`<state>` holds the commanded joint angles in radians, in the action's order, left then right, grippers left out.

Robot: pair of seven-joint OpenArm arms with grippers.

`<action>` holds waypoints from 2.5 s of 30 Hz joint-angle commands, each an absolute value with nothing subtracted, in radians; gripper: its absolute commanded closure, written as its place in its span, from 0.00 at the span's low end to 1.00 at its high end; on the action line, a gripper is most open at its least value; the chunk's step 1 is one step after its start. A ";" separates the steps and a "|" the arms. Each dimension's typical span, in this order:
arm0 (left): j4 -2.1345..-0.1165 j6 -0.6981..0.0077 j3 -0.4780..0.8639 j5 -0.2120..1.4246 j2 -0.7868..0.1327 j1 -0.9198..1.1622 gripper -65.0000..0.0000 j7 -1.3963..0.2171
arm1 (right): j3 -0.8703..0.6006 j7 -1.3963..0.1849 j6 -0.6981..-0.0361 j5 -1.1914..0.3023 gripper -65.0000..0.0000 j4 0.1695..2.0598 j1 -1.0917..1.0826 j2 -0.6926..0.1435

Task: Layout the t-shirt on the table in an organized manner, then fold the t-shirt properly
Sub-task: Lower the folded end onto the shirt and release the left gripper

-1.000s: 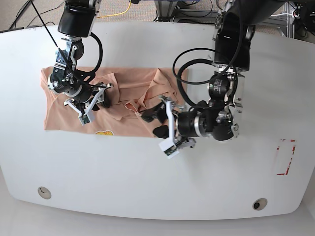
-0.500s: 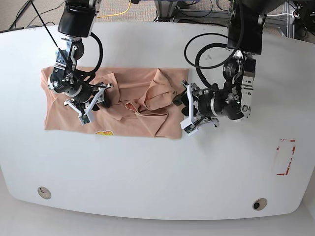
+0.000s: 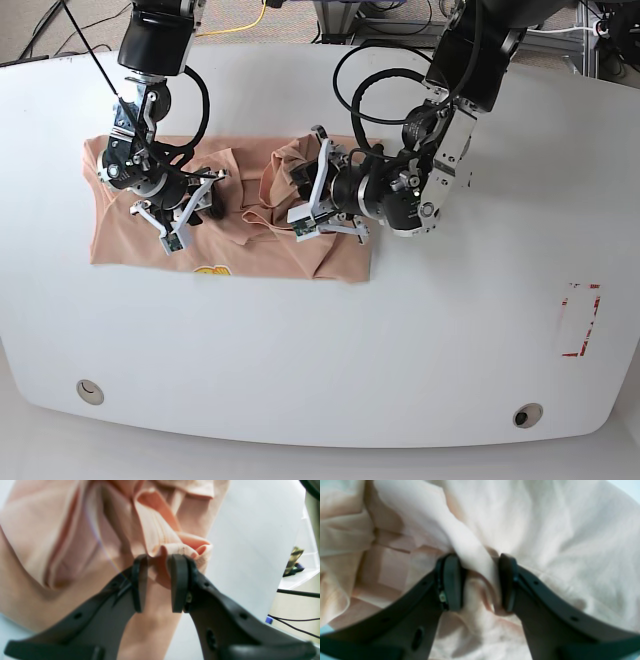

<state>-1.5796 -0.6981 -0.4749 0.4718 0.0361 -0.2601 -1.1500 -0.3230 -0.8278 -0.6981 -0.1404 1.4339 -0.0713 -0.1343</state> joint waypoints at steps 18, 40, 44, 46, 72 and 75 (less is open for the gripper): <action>-1.684 -0.698 -0.346 0.469 -0.031 -0.249 0.79 -1.150 | -0.323 -0.828 -0.698 -0.140 0.66 1.435 -0.070 -0.134; -1.323 -0.698 -0.352 0.464 -0.007 -0.375 0.79 -1.086 | -0.321 -0.828 -0.698 -0.140 0.66 1.435 -0.064 -0.122; -1.248 -0.698 -0.352 0.464 0.038 -0.432 0.79 -1.082 | -0.321 -0.828 -0.698 -0.140 0.66 1.442 -0.059 -0.122; -1.205 -0.698 -0.352 0.464 0.056 -0.463 0.79 -1.073 | -0.321 -0.828 -0.698 -0.140 0.66 1.451 -0.058 -0.120; -1.343 -0.698 -0.414 0.418 0.096 -0.579 0.79 -1.078 | -0.321 -0.828 -0.698 -0.140 0.66 1.461 -0.058 -0.120; -1.400 -0.698 -0.414 0.414 0.039 -0.532 0.79 -1.096 | -0.321 -0.828 -0.698 -0.140 0.66 1.461 -0.058 -0.120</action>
